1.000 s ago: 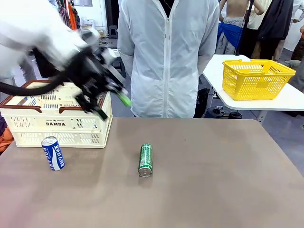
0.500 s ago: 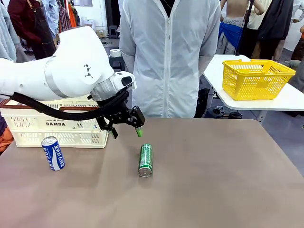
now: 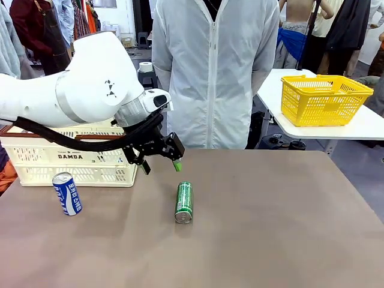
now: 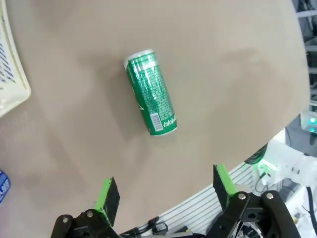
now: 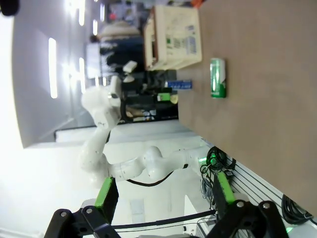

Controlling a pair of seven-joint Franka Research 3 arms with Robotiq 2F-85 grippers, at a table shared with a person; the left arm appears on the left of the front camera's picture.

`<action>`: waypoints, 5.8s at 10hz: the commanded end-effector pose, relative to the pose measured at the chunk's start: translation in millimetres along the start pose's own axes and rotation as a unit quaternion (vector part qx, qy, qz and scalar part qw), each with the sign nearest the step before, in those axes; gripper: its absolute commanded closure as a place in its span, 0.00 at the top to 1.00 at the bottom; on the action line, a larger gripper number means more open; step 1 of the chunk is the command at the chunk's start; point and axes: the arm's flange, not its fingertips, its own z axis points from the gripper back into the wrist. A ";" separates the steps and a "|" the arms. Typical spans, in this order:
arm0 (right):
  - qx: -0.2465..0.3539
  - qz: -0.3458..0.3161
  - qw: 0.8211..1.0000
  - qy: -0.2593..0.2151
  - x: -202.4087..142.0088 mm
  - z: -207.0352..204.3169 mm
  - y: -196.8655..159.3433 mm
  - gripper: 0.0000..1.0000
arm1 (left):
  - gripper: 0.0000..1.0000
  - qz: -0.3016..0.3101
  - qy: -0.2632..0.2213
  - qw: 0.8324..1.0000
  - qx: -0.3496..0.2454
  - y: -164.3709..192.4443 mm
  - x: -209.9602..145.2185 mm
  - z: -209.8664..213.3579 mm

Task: Place the drinks into the Shopping basket.
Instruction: Pick up one drink and place it into the Shopping basket.

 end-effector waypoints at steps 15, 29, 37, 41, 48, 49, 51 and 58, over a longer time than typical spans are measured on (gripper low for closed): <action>-0.002 -0.007 1.000 0.004 0.2 3.2 4.8 1.00 | 1.00 0.048 -0.038 0.989 0.132 -27.7 52.3 -180.4; -0.002 -0.007 1.000 0.004 0.2 3.2 4.8 1.00 | 0.00 0.010 -0.027 0.992 0.126 -80.8 7.7 -5.0; -0.002 -0.007 1.000 0.004 0.2 3.2 4.8 1.00 | 0.00 -0.022 -0.020 0.991 0.133 -103.4 -32.6 41.2; -0.002 -0.007 1.000 0.004 0.2 3.2 4.8 1.00 | 0.00 0.068 -0.033 0.995 0.066 -28.3 42.4 142.3; -0.002 -0.007 1.000 0.004 0.2 3.2 4.8 1.00 | 0.00 0.133 -0.098 0.980 0.112 164.9 131.9 184.8; -0.002 -0.007 1.000 0.004 0.2 3.2 4.8 1.00 | 0.00 0.115 -0.090 0.982 0.123 182.0 132.6 168.2; -0.002 -0.007 1.000 0.004 0.2 3.2 4.8 1.00 | 0.00 0.142 -0.125 0.978 0.082 195.2 142.6 146.2; -0.002 -0.007 1.000 0.004 0.2 3.2 4.8 1.00 | 0.00 0.099 -0.113 0.983 0.104 204.4 160.5 119.2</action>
